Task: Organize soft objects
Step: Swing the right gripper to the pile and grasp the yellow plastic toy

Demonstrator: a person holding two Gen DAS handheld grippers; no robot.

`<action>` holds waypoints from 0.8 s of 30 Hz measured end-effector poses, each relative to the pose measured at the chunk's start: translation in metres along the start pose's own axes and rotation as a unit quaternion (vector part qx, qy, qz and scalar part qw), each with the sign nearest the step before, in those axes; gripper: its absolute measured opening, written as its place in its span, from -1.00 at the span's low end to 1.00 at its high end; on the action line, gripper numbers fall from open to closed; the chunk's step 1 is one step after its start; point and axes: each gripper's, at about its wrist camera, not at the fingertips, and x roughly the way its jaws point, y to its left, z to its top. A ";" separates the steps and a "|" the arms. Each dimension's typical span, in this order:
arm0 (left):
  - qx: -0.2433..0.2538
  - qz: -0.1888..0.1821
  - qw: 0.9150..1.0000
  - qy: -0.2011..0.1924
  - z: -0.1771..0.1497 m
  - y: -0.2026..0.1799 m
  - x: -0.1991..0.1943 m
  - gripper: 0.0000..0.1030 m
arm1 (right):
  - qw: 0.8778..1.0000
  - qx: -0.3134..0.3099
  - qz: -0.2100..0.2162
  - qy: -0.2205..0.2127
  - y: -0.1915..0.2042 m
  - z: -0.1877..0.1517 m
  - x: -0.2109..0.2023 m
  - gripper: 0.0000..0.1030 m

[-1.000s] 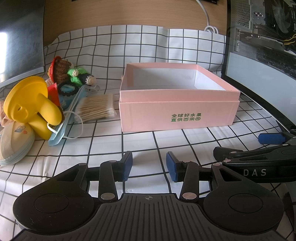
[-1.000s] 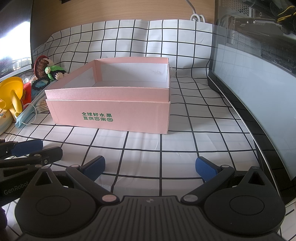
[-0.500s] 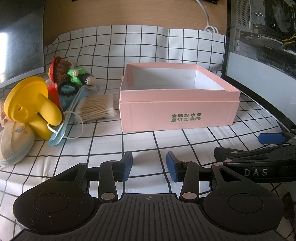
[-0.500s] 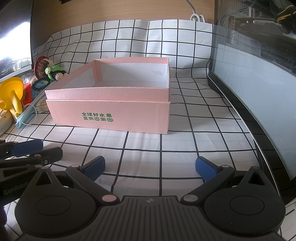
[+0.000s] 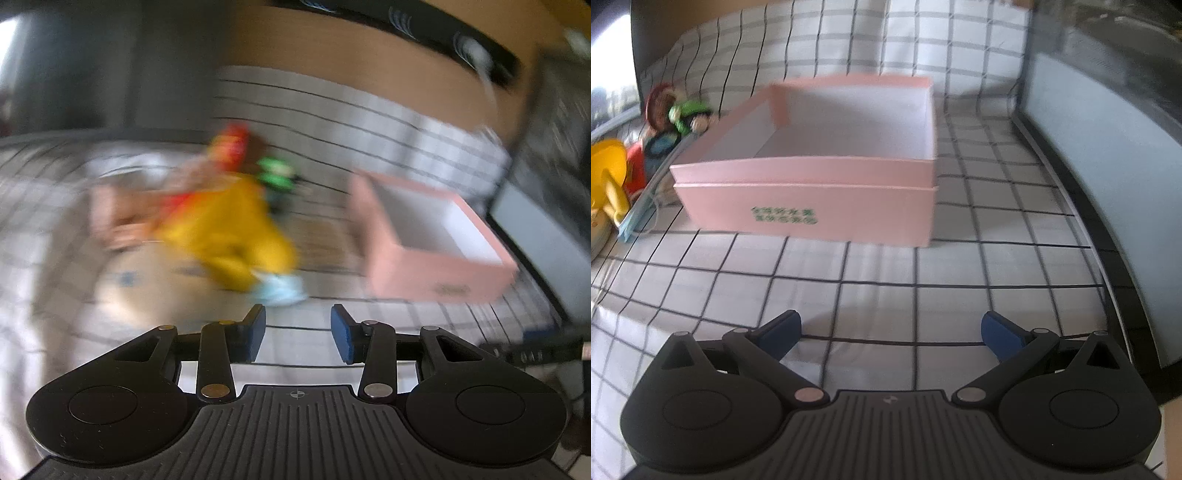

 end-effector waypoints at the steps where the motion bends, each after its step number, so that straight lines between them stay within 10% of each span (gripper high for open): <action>1: -0.019 0.003 1.000 0.001 0.004 0.021 -0.009 -0.16 | 1.000 -0.003 0.009 0.014 0.005 0.004 0.000 0.92; 5: -0.077 0.025 0.997 0.006 0.006 0.096 -0.040 -0.17 | 0.997 -0.051 0.041 -0.046 0.059 0.016 -0.030 0.88; 10: -0.120 0.053 0.991 0.018 -0.005 0.151 -0.055 -0.17 | 0.958 -0.197 0.124 -0.170 0.180 0.044 -0.065 0.88; 17: -0.137 -0.010 0.989 0.055 -0.023 0.177 -0.050 -0.17 | 0.953 -0.241 0.152 -0.101 0.289 0.090 0.007 0.86; 24: -0.123 -0.090 0.985 0.077 0.007 0.171 -0.007 -0.17 | 0.954 -0.233 0.170 -0.078 0.284 0.092 -0.010 0.01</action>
